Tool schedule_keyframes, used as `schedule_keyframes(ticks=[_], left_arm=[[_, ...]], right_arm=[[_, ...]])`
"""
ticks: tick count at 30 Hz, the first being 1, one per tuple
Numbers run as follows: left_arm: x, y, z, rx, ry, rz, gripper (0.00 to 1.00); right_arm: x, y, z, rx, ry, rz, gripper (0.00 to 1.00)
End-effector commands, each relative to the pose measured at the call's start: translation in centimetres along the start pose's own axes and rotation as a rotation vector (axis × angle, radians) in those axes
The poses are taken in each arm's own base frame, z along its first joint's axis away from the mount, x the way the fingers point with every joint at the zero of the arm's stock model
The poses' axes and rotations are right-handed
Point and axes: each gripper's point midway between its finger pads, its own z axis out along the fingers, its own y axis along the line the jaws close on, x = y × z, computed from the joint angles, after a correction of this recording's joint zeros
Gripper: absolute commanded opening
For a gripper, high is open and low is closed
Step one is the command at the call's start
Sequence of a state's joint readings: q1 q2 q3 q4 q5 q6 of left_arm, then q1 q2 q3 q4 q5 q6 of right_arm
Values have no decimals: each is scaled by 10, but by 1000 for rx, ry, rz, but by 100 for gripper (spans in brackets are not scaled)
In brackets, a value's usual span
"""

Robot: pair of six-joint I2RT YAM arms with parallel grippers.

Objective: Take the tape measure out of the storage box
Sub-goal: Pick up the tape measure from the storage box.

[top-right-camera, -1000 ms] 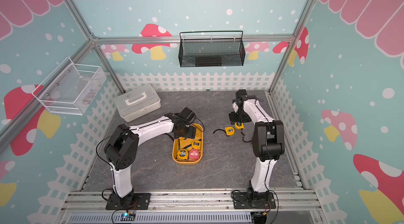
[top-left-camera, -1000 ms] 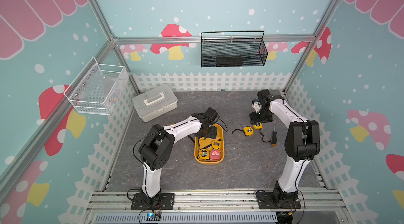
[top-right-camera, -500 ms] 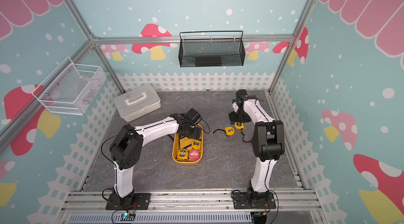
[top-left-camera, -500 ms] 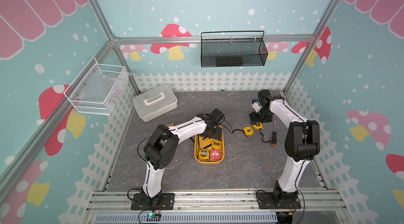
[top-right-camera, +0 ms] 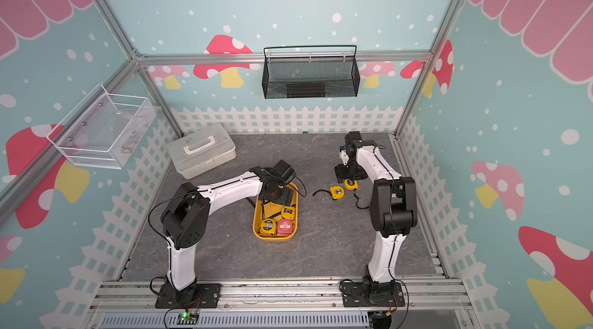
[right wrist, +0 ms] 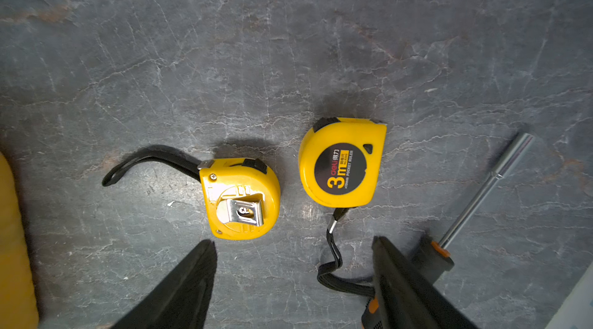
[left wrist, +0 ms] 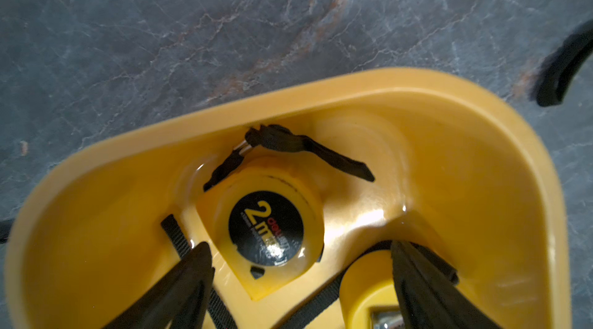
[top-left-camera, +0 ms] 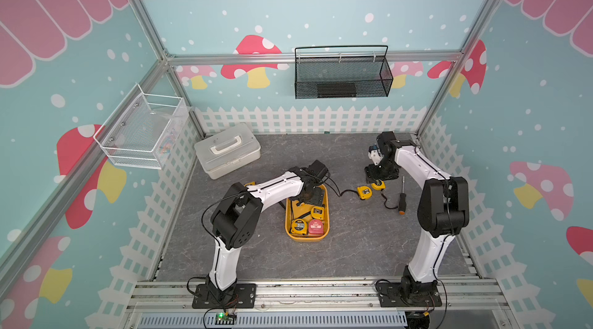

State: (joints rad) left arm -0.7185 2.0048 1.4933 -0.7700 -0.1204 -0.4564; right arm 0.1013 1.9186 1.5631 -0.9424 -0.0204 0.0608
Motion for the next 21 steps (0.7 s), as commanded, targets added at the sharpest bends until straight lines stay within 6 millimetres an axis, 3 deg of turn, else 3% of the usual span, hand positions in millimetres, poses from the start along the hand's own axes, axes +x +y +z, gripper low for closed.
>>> schedule_keyframes(ticks=[1, 4, 11, 21], left_arm=[[-2, 2, -5, -17, -13, -17, 89], [-2, 4, -7, -18, -17, -28, 89], [0, 2, -8, -3, -11, -54, 89], [-1, 14, -9, -44, -28, -157, 91]], right_arm=[[0, 6, -7, -18, -16, 3, 77], [4, 8, 6, -25, 14, 1, 77], [5, 9, 7, -28, 17, 3, 77], [6, 11, 10, -35, 21, -3, 77]])
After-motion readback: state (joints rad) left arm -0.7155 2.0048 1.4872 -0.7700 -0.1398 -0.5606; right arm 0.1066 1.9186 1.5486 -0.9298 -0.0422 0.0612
